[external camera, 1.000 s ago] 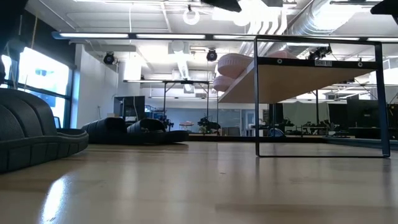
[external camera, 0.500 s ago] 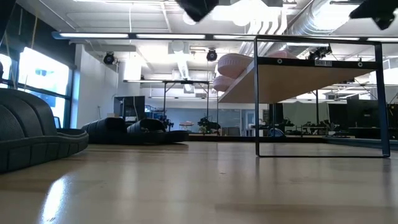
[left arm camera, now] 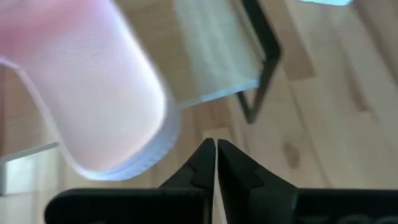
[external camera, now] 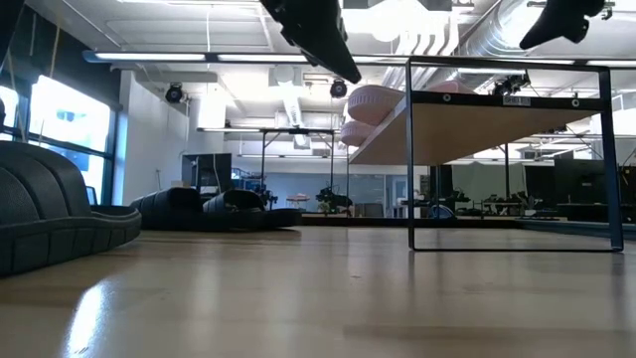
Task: Pick and place slides into the shelf
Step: Put the pink slide on the shelf
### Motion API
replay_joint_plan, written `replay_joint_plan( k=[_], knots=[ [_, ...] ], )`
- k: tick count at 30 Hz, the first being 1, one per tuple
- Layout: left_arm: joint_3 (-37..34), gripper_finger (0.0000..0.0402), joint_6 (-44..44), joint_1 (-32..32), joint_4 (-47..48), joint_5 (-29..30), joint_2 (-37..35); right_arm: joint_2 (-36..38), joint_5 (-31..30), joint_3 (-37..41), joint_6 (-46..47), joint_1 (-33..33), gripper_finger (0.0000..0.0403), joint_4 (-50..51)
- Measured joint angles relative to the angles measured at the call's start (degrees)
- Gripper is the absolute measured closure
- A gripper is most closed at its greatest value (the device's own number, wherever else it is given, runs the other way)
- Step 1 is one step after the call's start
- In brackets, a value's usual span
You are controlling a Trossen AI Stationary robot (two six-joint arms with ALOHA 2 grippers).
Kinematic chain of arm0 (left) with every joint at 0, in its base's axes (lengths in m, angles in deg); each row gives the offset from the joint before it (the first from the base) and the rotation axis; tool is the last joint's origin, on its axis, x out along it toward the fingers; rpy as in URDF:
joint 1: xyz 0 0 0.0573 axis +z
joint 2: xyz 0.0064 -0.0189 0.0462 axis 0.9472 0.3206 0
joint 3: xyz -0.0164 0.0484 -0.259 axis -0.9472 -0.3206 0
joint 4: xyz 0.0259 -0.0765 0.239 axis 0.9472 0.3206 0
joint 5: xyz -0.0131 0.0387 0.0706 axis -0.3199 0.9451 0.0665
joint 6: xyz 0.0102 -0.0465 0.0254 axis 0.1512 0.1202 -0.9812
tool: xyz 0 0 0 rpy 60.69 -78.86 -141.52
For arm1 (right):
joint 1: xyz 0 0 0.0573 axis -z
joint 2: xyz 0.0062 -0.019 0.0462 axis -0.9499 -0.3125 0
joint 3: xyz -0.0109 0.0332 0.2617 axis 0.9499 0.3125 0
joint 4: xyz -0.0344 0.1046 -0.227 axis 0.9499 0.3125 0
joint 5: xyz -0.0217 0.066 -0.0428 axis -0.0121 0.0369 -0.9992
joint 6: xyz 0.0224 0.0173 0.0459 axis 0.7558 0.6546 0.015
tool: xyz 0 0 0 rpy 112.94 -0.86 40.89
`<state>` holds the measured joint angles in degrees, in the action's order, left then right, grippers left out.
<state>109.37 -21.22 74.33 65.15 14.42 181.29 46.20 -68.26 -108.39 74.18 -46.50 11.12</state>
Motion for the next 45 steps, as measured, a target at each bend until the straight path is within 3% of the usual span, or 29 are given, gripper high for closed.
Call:
replay_joint_plan(
  k=[4,9,14,19,24,28,34,45],
  knots=[
    [0.0,0.0398,0.6,0.4,-0.4,-0.1,0.6,-3.7,10.4,0.0,-1.4,6.1,0.0403,-0.9],
    [0.0,0.0398,1.4,0.5,-0.7,-0.5,0.6,-9.2,31.1,0.0,-8.6,17.3,0.0403,-4.6],
    [0.0,0.0397,1.7,0.5,-0.7,-2.0,0.6,-13.3,31.0,0.2,-12.8,29.1,0.0403,-0.2],
    [-3.1,0.0397,1.4,1.6,-4.7,-2.5,1.5,-13.7,31.0,0.2,-12.3,34.2,0.0403,-0.3],
    [-7.7,0.0397,2.7,4.3,-9.6,-2.1,1.5,-13.0,30.1,2.4,-12.2,34.7,0.0403,1.2],
    [-8.0,0.0397,3.4,6.1,-10.9,-3.3,1.4,-12.4,23.5,8.3,-11.8,34.7,0.0403,0.4],
    [-8.0,0.0397,3.5,6.8,-11.8,-3.3,1.4,-11.9,26.9,14.8,-10.8,34.7,0.0403,-7.9],
    [-8.0,0.0397,3.5,10.2,-12.8,-2.9,1.4,-11.9,27.7,16.4,-10.8,30.3,0.0403,-7.9]
  ],
)
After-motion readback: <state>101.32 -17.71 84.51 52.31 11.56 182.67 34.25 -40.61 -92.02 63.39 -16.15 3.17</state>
